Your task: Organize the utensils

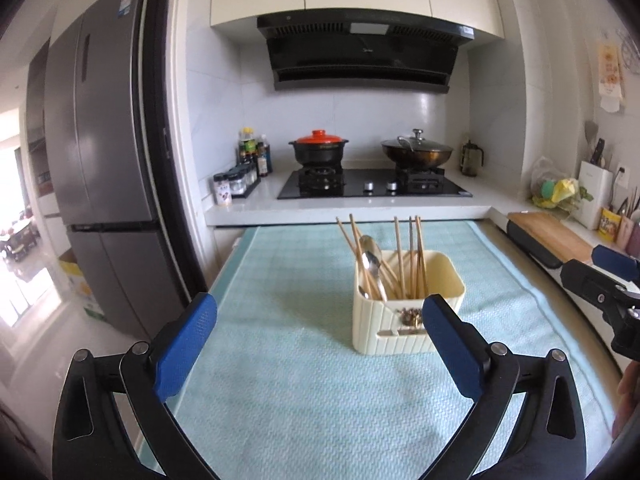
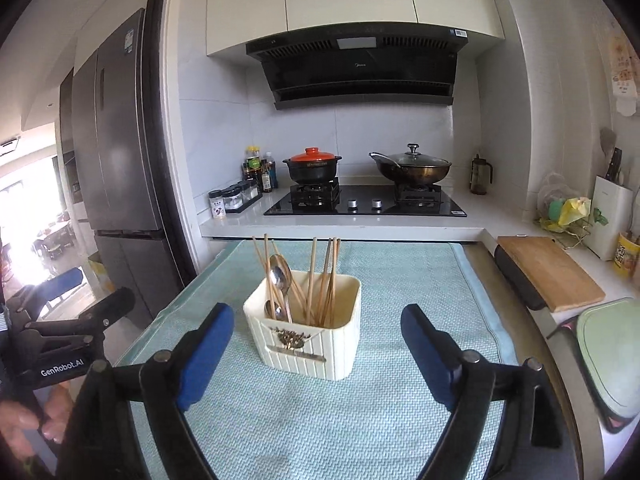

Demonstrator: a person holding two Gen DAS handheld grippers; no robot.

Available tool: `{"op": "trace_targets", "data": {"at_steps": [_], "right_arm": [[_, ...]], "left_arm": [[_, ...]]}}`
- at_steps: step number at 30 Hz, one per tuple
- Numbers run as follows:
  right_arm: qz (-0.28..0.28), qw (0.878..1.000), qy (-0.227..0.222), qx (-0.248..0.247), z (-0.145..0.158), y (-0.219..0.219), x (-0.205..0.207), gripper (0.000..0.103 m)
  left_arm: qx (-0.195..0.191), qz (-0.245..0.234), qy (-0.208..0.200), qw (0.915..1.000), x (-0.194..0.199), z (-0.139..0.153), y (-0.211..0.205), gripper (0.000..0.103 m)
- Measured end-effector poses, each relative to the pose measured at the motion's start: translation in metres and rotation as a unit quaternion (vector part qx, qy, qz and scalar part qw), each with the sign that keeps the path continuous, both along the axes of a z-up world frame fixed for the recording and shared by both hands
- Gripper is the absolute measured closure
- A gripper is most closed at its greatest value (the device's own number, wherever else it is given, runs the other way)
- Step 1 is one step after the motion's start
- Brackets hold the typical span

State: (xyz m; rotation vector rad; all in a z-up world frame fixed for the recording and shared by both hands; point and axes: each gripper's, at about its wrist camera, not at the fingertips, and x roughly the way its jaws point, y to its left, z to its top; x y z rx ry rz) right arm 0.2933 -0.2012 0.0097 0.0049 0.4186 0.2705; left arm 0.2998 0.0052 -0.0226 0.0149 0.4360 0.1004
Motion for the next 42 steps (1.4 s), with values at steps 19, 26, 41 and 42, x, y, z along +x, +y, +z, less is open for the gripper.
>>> {"op": "trace_targets", "data": {"at_steps": [19, 26, 41, 42], "right_arm": [[0.009, 1.0, 0.018, -0.023, 0.0, 0.018, -0.114, 0.016], [-0.002, 0.999, -0.002, -0.042, 0.012, 0.021, -0.133, 0.015], [0.019, 0.999, -0.004, -0.049, 0.015, 0.033, -0.146, 0.014], [0.02, 0.999, -0.003, -0.049, 0.015, 0.034, -0.146, 0.014]], "left_arm": [[-0.01, -0.02, 0.04, 0.9989, -0.1, 0.0, -0.001, 0.001], [-0.015, -0.012, 0.029, 0.9994, -0.108, 0.009, -0.001, 0.001], [-0.024, 0.004, 0.021, 0.9995, -0.112, 0.012, 0.006, 0.001], [-0.024, 0.004, 0.022, 0.9995, -0.112, 0.012, 0.005, 0.001]]}}
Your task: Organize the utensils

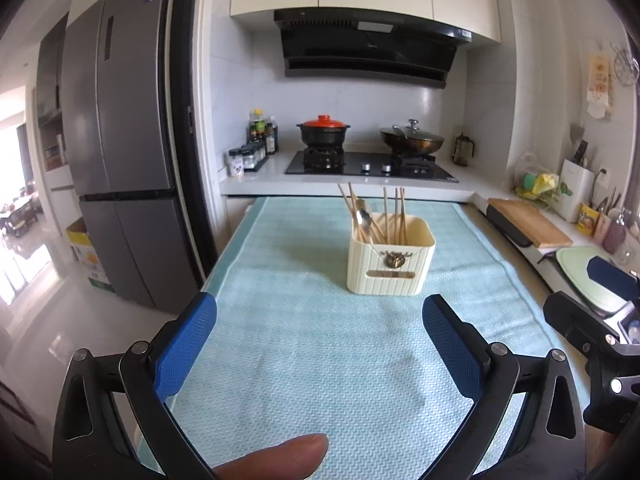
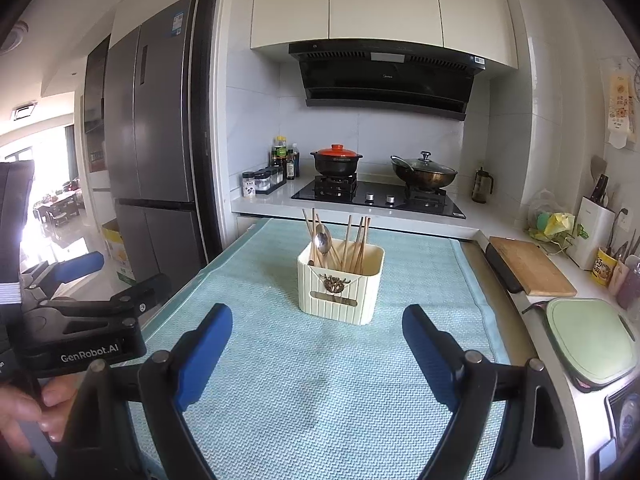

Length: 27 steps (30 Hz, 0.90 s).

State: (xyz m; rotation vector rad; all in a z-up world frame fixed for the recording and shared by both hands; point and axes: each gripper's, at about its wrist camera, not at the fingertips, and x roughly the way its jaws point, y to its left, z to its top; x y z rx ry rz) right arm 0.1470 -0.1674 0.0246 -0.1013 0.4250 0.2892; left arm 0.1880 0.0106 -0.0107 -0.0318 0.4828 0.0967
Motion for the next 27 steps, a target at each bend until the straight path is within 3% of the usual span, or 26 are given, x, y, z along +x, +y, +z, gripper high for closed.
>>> {"op": "trace_targets", "data": {"at_steps": [27], "right_arm": [[0.007, 1.0, 0.003, -0.004, 0.0006, 0.0024, 0.0022, 0.014]], "left_arm": [[0.004, -0.002, 0.011, 0.9999, 0.0047, -0.0041, -0.0024, 0.001]]}}
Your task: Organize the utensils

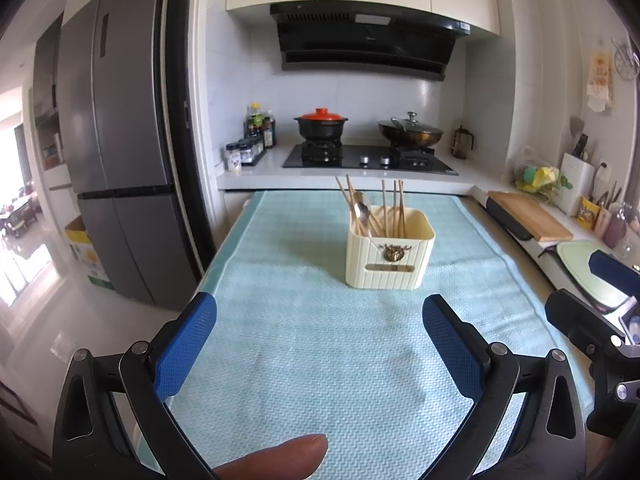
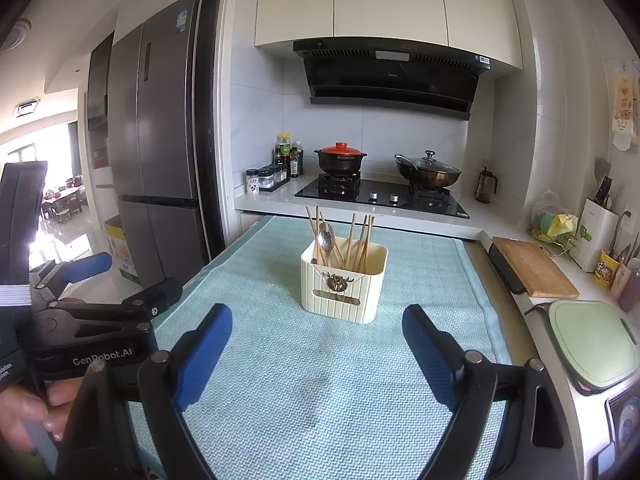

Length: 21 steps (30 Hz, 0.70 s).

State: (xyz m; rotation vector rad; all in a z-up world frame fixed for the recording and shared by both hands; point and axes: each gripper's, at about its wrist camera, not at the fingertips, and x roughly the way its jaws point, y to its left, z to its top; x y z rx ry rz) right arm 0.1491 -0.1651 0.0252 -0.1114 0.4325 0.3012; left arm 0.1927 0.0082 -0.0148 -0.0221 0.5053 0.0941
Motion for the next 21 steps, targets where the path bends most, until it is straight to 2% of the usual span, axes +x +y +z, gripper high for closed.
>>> {"op": "trace_targets", "data": {"at_steps": [21], "right_arm": [[0.001, 1.0, -0.002, -0.003, 0.0002, 0.0026, 0.0006, 0.014]], "left_arm": [[0.004, 0.007, 0.007, 0.9999, 0.0055, -0.0002, 0.0008, 0.001]]}}
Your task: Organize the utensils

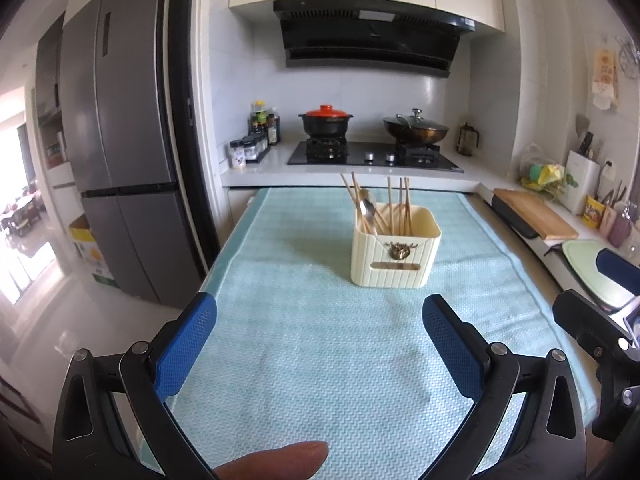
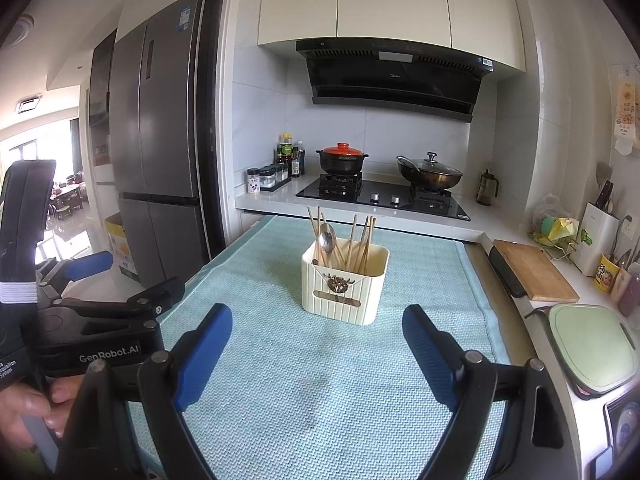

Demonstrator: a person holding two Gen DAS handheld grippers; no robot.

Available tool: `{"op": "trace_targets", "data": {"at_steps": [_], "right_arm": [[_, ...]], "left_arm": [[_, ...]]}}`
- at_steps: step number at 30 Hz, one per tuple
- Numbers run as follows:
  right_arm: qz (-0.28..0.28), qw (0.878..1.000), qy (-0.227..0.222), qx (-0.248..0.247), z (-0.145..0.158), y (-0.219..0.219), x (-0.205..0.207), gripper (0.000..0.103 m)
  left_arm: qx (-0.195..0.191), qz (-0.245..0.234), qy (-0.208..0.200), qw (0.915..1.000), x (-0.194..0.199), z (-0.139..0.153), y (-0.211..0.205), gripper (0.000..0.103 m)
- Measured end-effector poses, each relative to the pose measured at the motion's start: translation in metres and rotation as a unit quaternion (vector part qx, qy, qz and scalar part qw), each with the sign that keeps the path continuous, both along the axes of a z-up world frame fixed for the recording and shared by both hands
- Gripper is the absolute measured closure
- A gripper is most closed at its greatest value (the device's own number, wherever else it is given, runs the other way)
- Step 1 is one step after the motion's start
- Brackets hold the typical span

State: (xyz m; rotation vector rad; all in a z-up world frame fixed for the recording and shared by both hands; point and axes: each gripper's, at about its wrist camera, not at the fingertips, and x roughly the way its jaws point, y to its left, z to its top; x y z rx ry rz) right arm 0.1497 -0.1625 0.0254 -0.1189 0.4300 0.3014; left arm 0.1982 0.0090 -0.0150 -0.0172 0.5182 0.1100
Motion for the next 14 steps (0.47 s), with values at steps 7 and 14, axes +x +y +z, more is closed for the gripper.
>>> {"op": "trace_targets", "data": {"at_steps": [7, 14], "right_arm": [[-0.003, 1.0, 0.001, -0.001, -0.0015, -0.0023, 0.0016, 0.014], [-0.007, 1.0, 0.005, 0.001, -0.0038, -0.0042, 0.0027, 0.014]], "left_arm": [[0.001, -0.006, 0.0, 1.0, 0.0003, -0.0008, -0.0022, 0.001], [-0.001, 0.006, -0.003, 1.0, 0.0007, -0.0016, -0.0018, 0.001]]}}
